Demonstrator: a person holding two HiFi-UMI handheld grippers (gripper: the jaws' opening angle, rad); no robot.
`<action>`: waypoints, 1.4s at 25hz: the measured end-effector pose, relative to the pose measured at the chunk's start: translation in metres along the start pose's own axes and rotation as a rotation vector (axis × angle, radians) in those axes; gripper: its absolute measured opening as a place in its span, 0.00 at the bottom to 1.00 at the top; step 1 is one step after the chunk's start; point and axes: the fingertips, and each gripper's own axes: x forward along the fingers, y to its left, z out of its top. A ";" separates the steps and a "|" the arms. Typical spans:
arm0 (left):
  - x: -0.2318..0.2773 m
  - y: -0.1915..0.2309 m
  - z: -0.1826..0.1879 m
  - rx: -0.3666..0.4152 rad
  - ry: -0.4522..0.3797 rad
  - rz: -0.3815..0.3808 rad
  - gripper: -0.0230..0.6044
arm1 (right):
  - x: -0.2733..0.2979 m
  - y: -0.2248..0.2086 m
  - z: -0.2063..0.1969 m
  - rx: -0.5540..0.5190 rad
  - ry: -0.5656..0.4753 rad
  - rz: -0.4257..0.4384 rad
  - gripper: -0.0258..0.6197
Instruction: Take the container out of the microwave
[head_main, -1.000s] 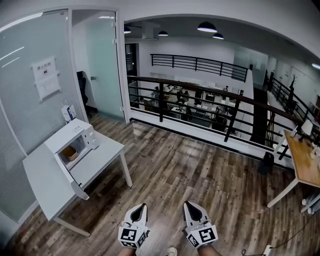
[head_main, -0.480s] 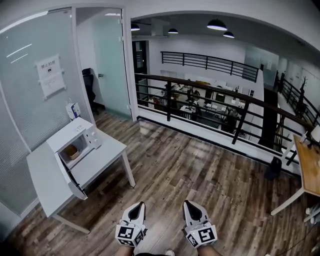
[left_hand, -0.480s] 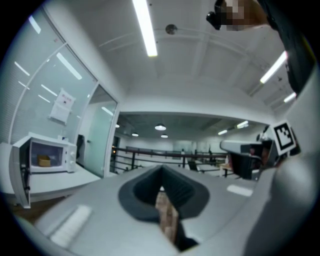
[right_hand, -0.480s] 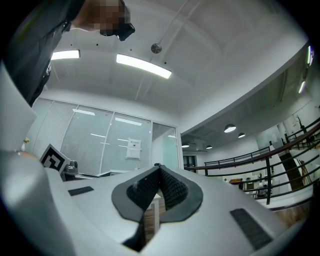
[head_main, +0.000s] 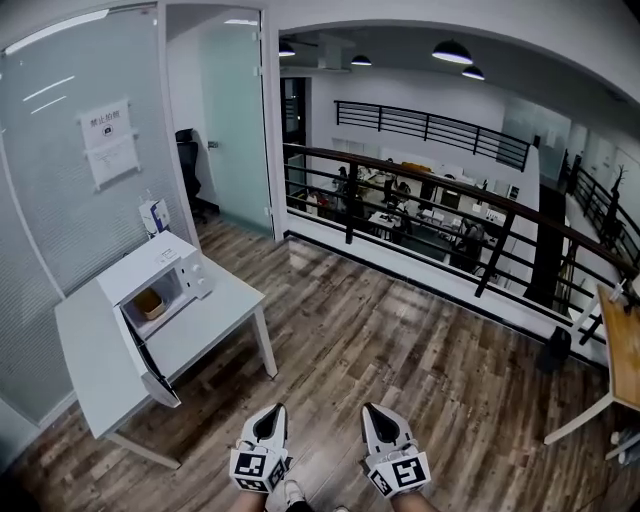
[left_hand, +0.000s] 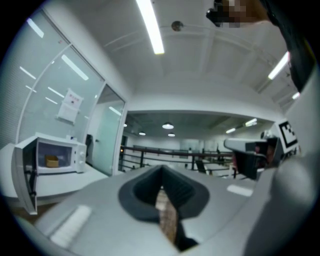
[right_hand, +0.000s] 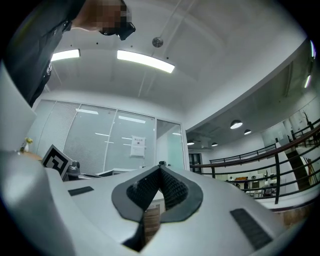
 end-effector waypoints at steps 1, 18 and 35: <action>0.004 0.009 0.000 -0.004 0.000 0.005 0.04 | 0.010 0.003 -0.001 -0.007 0.001 0.006 0.04; 0.041 0.152 0.013 -0.016 0.002 0.055 0.04 | 0.165 0.074 -0.005 -0.079 -0.038 0.107 0.04; 0.089 0.249 0.019 -0.002 -0.034 0.240 0.04 | 0.293 0.072 -0.042 -0.032 -0.006 0.256 0.04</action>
